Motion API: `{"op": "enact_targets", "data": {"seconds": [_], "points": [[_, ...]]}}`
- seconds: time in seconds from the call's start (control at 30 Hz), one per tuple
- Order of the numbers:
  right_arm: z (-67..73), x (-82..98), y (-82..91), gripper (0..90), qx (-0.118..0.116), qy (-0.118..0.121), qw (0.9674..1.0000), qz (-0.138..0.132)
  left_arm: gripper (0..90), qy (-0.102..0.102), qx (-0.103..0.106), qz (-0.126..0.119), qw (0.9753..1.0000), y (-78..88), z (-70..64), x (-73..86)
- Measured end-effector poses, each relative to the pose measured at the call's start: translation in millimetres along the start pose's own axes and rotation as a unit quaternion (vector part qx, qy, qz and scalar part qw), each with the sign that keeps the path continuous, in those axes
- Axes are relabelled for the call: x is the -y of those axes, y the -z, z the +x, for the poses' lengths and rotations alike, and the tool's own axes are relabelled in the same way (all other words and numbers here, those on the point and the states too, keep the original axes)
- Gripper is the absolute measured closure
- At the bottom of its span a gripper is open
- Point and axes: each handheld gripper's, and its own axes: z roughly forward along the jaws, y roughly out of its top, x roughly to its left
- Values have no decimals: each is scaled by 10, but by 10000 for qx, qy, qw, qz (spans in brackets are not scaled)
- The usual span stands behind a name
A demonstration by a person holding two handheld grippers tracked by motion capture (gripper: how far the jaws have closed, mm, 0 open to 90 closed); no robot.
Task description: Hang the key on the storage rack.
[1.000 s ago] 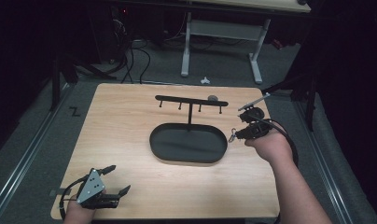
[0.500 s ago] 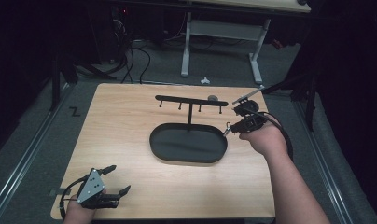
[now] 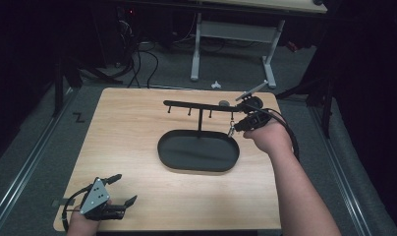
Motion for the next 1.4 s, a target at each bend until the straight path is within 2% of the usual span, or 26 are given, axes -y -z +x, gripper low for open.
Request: {"op": "enact_targets", "data": {"seconds": [0.33,0.63,1.4], "points": [[25,-82,-33,887,-42,2,10000,-22,152,1,-3,-13,10000,1,0,2],[-38,-105,-47,887,-25,-123,9999,-34,152,-23,17,7,10000,-11,-9,1],[-114,-183,-112,885,105,-229,9996,-121,152,-7,31,26,10000,-10,-4,10]]}}
